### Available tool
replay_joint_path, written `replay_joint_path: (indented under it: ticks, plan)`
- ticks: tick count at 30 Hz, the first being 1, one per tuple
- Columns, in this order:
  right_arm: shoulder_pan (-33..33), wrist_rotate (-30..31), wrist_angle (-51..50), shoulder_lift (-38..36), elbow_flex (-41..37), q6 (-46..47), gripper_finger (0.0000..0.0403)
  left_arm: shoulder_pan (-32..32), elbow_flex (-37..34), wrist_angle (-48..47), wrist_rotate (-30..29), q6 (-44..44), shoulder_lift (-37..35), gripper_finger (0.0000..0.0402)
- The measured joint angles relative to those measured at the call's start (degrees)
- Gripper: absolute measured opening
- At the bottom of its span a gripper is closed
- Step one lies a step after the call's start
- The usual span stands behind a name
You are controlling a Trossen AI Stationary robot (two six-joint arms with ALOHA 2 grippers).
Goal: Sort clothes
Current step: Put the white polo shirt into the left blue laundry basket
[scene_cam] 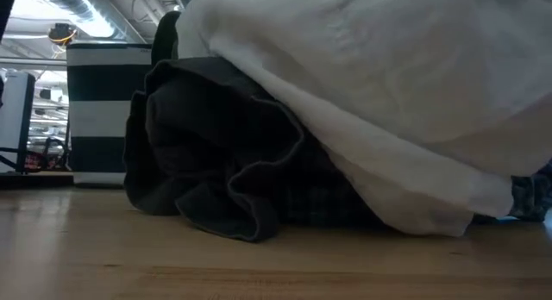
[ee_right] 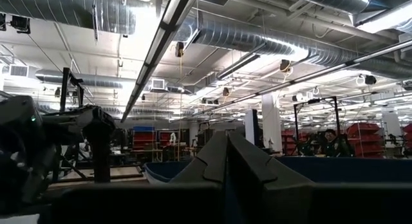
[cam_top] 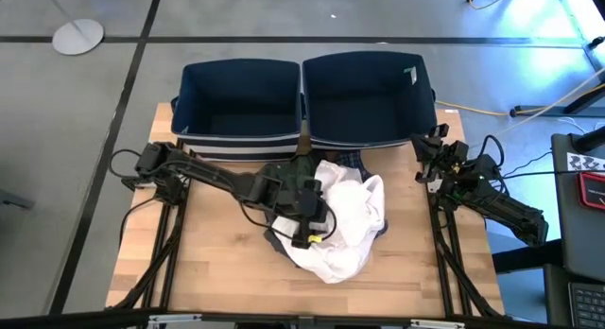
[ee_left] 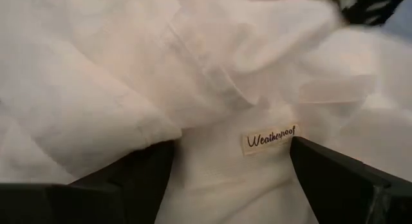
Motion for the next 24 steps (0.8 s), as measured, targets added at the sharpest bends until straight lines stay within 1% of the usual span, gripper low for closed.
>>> replay_joint_path:
  ticks: [3,9,12,16,22,24]
  plan:
    - [0.00,0.00,0.03,0.00,0.00,-0.84,0.0019,0.23,0.00,-2.17,-3.59,-0.12,0.00,0.0301]
    - [-0.02,0.02,0.03,0.00,0.00,-1.03,0.0019,0.55,0.02,-6.01,-4.08,-1.41,2.49,0.0299]
    - [0.00,0.02,0.06,0.00,0.00,-1.04,0.0019,0.58,0.02,-6.91,-4.14,-0.44,4.40,0.0275]
    - [-0.02,0.04,-0.02,0.00,0.00,-1.08,0.0019,0.59,0.04,-6.56,-4.19,1.85,6.27,0.0205]
    - [0.00,0.59,-0.05,0.00,0.00,-1.08,0.0019,0.47,-0.07,-3.58,-4.37,6.35,5.95,0.0070]
    - [0.00,1.20,-0.06,0.00,0.00,-1.08,0.0019,0.04,-0.15,-0.94,-6.53,7.72,5.16,0.0029]
